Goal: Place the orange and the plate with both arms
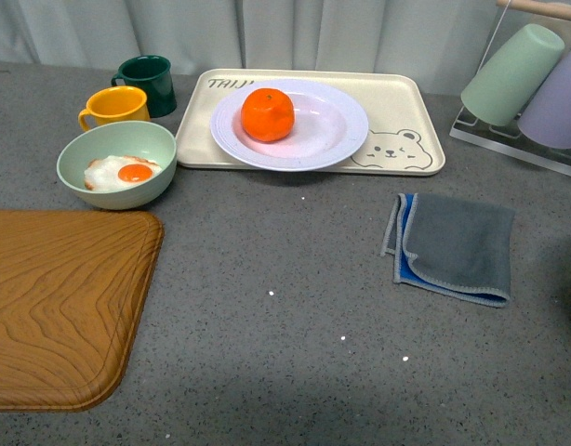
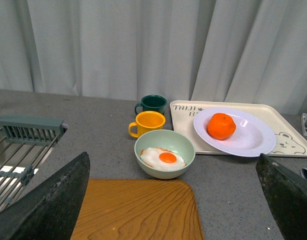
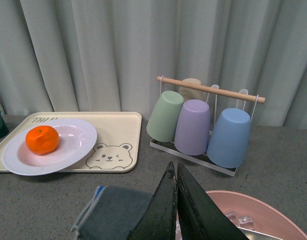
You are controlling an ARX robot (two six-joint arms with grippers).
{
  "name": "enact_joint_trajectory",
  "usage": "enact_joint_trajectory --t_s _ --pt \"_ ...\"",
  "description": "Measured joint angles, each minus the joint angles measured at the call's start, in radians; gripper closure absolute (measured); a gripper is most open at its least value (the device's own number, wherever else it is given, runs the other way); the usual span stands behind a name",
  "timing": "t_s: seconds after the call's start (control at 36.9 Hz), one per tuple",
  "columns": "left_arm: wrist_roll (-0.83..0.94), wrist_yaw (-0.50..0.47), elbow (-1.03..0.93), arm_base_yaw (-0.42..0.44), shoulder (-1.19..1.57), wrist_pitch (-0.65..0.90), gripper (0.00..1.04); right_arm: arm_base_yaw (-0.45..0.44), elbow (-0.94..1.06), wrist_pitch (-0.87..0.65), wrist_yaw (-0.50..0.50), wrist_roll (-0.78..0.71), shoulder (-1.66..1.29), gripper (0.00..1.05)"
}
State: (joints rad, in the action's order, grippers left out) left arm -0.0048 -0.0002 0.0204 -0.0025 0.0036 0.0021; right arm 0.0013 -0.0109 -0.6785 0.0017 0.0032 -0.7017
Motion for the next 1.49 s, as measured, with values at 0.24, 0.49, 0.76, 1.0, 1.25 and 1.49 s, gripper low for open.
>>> enact_joint_trajectory --t_s 0.24,0.49,0.76,1.0,1.25,1.49 --pt "0.0 0.0 0.0 0.0 0.0 0.0 0.07 0.0 0.01 0.167 0.0 0.0 0.183 1.04" --pt "0.0 0.0 0.0 0.0 0.0 0.0 0.07 0.0 0.01 0.292 0.0 0.0 0.316 1.04" --pt "0.0 0.0 0.0 0.0 0.0 0.0 0.07 0.0 0.01 0.386 0.0 0.0 0.412 1.04" --pt "0.0 0.0 0.0 0.0 0.0 0.0 0.07 0.0 0.01 0.453 0.0 0.0 0.48 1.04" --pt "0.0 0.0 0.0 0.0 0.0 0.0 0.07 0.0 0.009 0.654 -0.003 0.0 0.645 1.04" --pt "0.0 0.0 0.0 0.0 0.0 0.0 0.07 0.0 0.009 0.677 -0.003 -0.001 0.697 0.95"
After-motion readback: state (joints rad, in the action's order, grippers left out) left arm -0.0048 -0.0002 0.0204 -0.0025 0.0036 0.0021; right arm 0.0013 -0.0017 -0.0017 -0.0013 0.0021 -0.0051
